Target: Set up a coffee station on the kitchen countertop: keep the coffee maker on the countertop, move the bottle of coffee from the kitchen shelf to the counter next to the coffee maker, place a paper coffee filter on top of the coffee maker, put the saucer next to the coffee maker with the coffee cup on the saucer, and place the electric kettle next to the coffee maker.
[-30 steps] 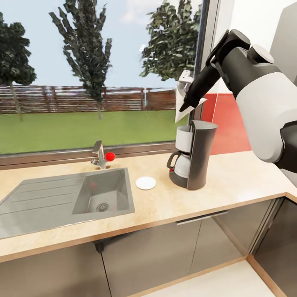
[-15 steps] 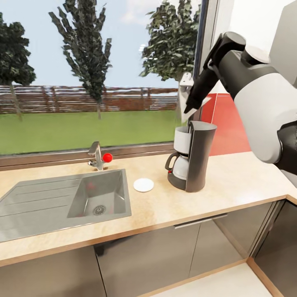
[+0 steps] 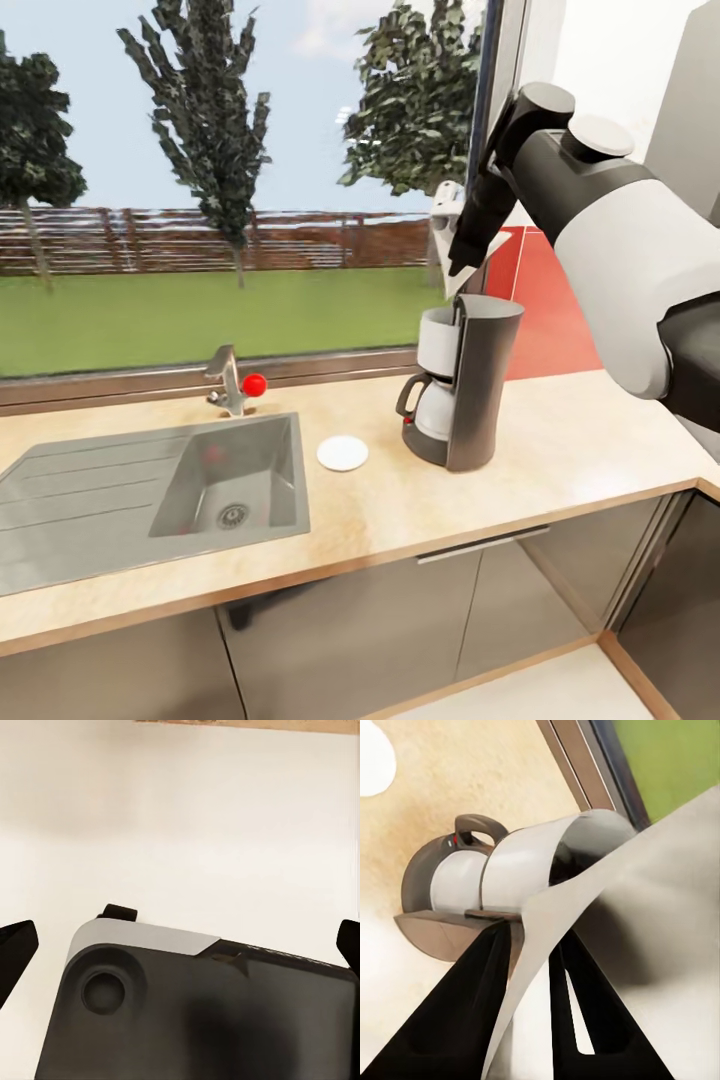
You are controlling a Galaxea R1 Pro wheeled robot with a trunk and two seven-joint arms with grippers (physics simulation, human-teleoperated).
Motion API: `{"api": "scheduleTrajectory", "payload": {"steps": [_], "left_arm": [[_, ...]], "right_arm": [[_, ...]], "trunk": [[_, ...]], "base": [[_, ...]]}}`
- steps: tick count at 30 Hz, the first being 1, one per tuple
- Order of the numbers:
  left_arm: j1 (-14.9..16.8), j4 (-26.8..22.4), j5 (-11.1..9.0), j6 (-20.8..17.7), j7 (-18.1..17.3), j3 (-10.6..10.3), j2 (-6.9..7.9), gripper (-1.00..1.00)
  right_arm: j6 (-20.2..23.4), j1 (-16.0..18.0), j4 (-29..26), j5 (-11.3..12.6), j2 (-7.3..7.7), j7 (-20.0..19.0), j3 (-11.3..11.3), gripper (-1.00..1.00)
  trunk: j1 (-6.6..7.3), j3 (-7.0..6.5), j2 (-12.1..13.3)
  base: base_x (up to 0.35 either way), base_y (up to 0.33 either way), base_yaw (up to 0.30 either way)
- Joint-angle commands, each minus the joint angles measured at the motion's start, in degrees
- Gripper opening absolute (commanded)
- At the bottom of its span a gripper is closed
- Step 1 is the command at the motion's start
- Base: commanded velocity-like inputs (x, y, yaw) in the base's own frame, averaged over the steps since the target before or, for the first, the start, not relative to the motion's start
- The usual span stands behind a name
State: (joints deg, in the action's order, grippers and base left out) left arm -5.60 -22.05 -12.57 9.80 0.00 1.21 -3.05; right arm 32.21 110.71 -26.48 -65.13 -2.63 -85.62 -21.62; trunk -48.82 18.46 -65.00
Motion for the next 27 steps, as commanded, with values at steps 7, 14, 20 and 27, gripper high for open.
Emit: {"api": "scheduleTrajectory", "payload": {"steps": [7,14,20,27], "left_arm": [[0.0,-0.1,-0.2,0.0,0.0,0.2,-0.03,1.0],[0.0,-0.1,-0.2,0.0,0.0,0.2,-0.03,1.0],[0.0,0.0,-0.2,0.1,0.0,0.2,-0.03,1.0],[-1.3,1.3,-1.5,1.3,0.2,0.8,-1.34,1.0]], "right_arm": [[0.7,-0.2,0.1,-1.2,-0.01,-0.2,-0.2,-1.0],[0.7,-1.0,0.0,-1.2,-0.01,-0.2,-0.2,-1.0],[0.6,-1.2,0.1,-1.2,-0.01,-0.2,-0.2,-1.0],[1.6,-0.3,-1.3,-2.5,-0.27,1.1,-0.2,-1.0]], "trunk": [[-0.02,0.06,0.0],[-0.02,0.06,0.0],[-0.02,0.06,0.0],[-0.02,0.06,0.0]], "base": [[0.094,-0.039,0.0],[0.136,0.0,0.0],[0.133,0.0,0.0],[0.07,0.0,0.0]]}}
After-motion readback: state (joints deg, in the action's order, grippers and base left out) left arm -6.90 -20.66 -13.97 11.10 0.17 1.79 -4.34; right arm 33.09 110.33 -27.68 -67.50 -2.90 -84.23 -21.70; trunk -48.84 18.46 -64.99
